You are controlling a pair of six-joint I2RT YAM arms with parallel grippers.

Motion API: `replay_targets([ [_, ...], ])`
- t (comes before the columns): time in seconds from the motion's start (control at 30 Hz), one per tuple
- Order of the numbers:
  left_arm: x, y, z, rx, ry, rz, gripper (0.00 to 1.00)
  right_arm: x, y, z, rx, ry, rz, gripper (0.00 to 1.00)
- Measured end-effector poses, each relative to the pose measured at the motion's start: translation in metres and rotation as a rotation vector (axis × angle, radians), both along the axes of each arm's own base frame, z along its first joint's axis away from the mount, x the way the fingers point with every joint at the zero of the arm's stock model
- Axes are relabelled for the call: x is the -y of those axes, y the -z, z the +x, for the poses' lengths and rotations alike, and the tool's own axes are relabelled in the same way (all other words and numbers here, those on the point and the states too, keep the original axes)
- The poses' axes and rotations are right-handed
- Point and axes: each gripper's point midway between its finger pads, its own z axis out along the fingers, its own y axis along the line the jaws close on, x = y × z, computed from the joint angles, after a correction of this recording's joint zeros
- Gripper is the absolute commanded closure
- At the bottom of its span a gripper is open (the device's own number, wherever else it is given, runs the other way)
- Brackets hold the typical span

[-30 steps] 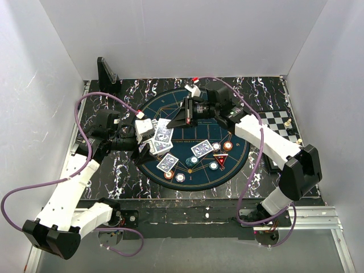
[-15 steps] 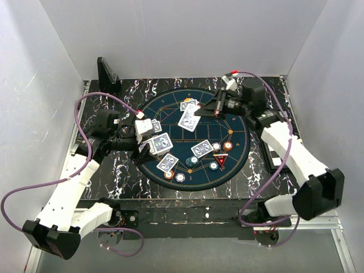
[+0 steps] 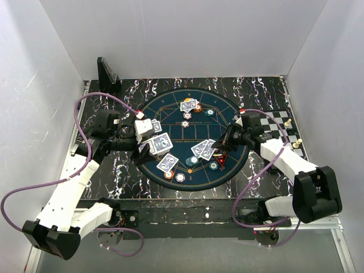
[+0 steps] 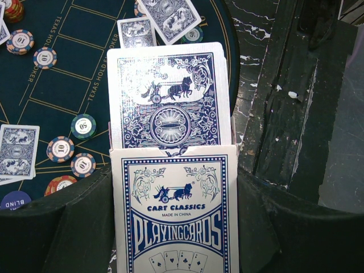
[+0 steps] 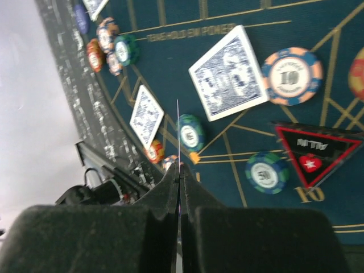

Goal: Distribute texas hold em gaming equipment

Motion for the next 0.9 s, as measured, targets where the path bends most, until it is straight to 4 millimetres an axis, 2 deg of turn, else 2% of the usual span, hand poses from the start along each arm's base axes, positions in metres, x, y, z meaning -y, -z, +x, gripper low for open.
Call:
replay_targets([
  [0.23, 0.0, 0.0, 0.0, 0.001, 0.0, 0.0, 0.98, 0.019, 0.046, 0.003, -0.047, 0.07, -0.127, 0.99],
  [0.6, 0.0, 0.0, 0.0, 0.003, 0.002, 0.001, 0.98, 0.032, 0.068, 0.011, -0.065, 0.124, -0.207, 0.99],
  [0.63, 0.0, 0.0, 0.0, 0.001, 0.002, 0.001, 0.98, 0.032, 0.071, 0.011, -0.072, 0.126, -0.214, 0.96],
  [0.83, 0.0, 0.001, -0.001, -0.003, 0.002, 0.002, 0.98, 0.042, 0.077, 0.006, -0.111, 0.159, -0.266, 0.59],
  [0.9, 0.0, 0.001, -0.001, -0.003, 0.002, 0.002, 0.97, 0.047, 0.078, 0.003, -0.12, 0.175, -0.29, 0.52],
])
